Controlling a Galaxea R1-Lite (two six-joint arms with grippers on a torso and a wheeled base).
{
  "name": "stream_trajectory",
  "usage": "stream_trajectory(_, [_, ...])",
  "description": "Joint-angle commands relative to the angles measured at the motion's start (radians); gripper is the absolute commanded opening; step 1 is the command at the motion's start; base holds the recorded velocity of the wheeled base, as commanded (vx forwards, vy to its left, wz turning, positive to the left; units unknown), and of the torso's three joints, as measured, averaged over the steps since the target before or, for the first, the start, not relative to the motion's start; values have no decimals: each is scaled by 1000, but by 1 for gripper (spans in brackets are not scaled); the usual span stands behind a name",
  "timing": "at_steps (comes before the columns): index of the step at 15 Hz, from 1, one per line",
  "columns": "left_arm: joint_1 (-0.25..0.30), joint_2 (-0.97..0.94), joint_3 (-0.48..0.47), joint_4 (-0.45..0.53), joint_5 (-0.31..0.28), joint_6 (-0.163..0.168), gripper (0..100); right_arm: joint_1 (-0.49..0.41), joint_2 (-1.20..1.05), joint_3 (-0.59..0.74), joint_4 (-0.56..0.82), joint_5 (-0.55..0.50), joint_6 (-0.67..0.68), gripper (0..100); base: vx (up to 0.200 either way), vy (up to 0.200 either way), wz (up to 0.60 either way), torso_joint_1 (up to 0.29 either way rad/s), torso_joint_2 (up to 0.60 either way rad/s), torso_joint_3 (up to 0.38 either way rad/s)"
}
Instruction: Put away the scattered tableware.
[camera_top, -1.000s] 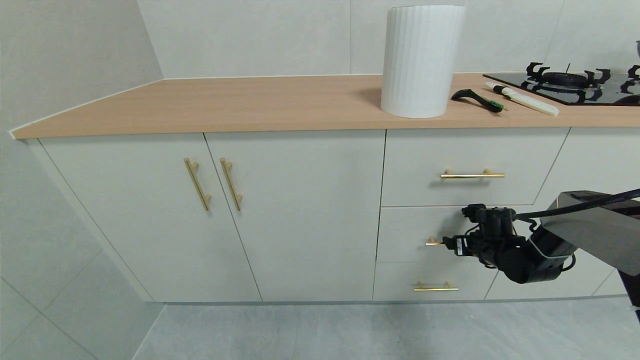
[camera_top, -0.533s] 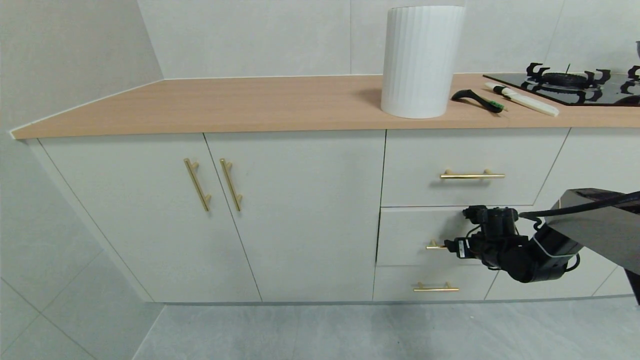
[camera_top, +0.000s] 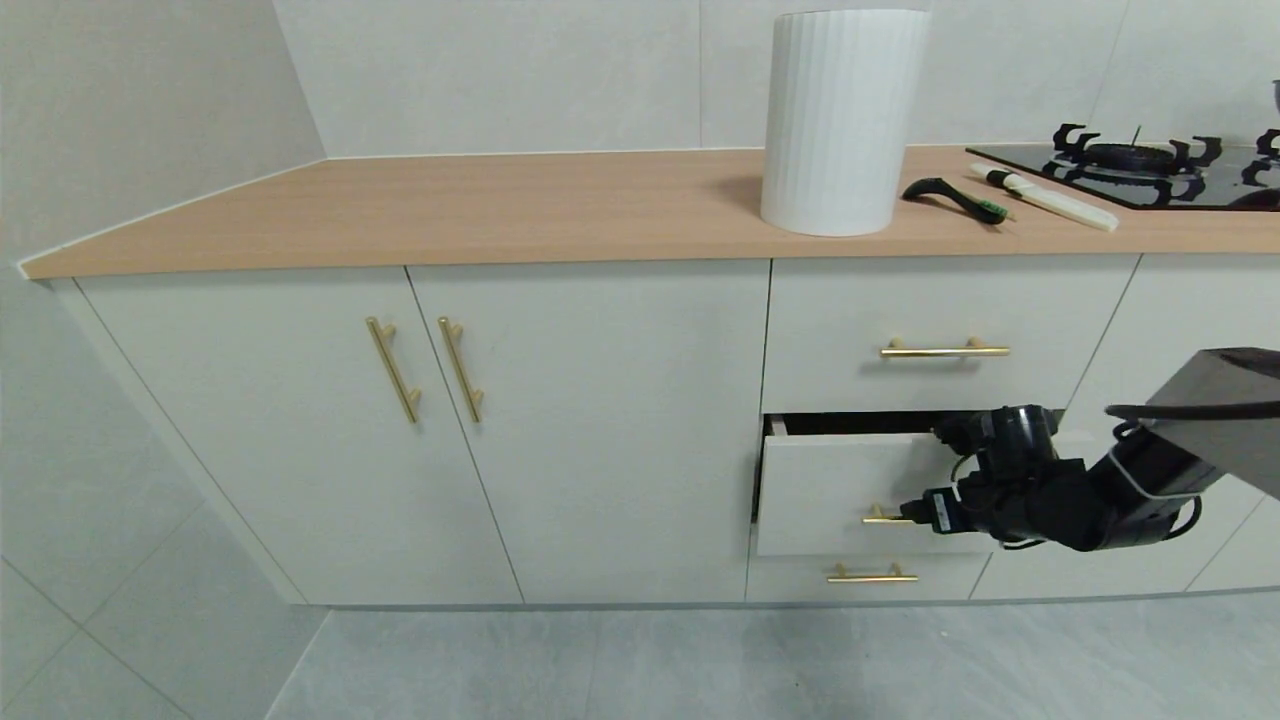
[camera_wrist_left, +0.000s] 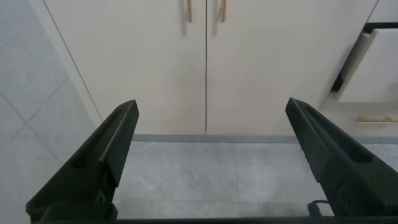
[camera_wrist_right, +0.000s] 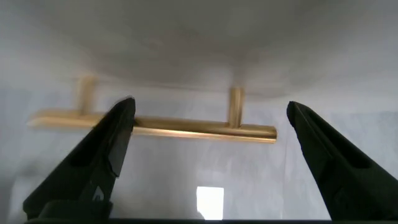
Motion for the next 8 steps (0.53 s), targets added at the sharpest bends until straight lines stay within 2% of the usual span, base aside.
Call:
stream_trajectory(1, [0, 0, 0, 0, 0, -2, 100, 28, -296, 41, 226, 75, -12, 100, 0, 0, 0, 0, 0, 0])
stream_trajectory(2, [0, 0, 0, 0, 0, 0, 100, 42, -386, 38, 315, 79, -10, 100, 0, 0, 0, 0, 0, 0])
stream_trajectory(3, [0, 0, 0, 0, 0, 0, 100, 57, -450, 42, 340, 79, -7, 100, 0, 0, 0, 0, 0, 0])
stream_trajectory(6, [0, 0, 0, 0, 0, 0, 100, 82, -516, 51, 331, 70, 2, 100, 0, 0, 0, 0, 0, 0])
stream_trajectory(8, [0, 0, 0, 0, 0, 0, 100, 82, -450, 53, 243, 60, 11, 100, 0, 0, 0, 0, 0, 0])
